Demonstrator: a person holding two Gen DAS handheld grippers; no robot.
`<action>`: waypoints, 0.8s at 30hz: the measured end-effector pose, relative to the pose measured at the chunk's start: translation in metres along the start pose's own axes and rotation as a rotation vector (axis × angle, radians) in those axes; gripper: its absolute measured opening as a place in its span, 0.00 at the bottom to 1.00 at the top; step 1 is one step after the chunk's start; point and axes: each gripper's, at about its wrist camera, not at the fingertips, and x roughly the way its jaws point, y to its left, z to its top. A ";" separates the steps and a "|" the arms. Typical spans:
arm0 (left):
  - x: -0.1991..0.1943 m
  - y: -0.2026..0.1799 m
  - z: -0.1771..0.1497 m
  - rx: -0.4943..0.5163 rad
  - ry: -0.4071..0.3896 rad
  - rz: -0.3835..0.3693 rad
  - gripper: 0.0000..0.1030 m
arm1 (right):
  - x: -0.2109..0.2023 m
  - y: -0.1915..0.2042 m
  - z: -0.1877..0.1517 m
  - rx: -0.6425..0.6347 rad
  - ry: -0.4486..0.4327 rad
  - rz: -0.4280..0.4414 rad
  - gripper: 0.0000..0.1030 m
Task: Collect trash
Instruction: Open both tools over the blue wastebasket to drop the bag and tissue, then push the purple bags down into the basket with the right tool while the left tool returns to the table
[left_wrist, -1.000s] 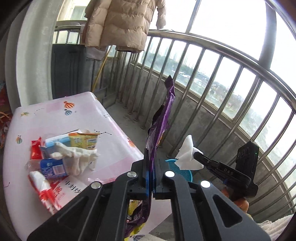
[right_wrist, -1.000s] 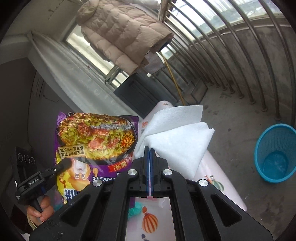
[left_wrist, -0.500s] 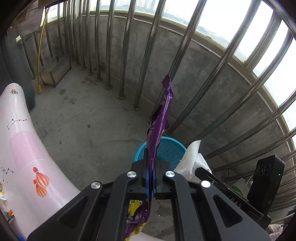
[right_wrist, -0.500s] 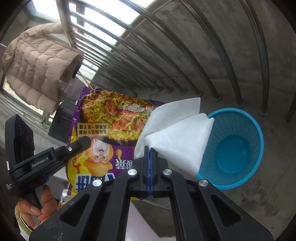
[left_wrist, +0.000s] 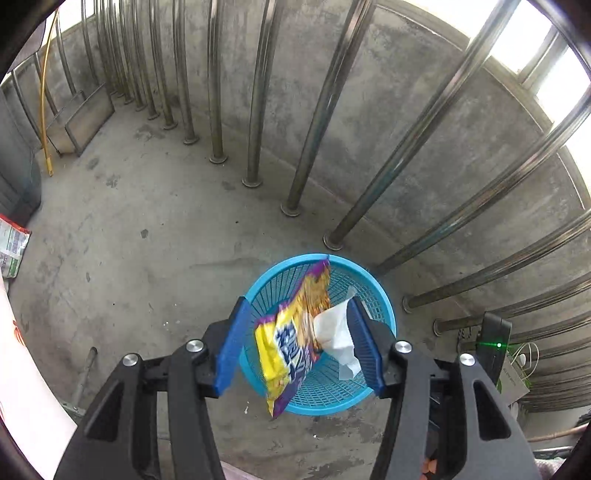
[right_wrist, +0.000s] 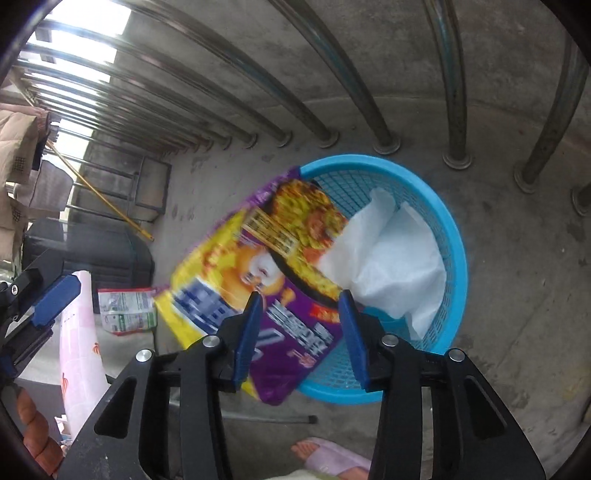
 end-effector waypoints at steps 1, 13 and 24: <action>-0.005 0.000 -0.002 0.013 -0.016 0.015 0.51 | -0.005 -0.002 -0.001 0.007 -0.015 0.001 0.43; -0.143 0.007 -0.015 0.053 -0.220 0.083 0.51 | -0.065 0.018 -0.011 -0.027 -0.160 0.098 0.47; -0.305 0.050 -0.103 0.078 -0.297 0.237 0.51 | -0.045 0.022 -0.023 -0.145 -0.104 -0.013 0.40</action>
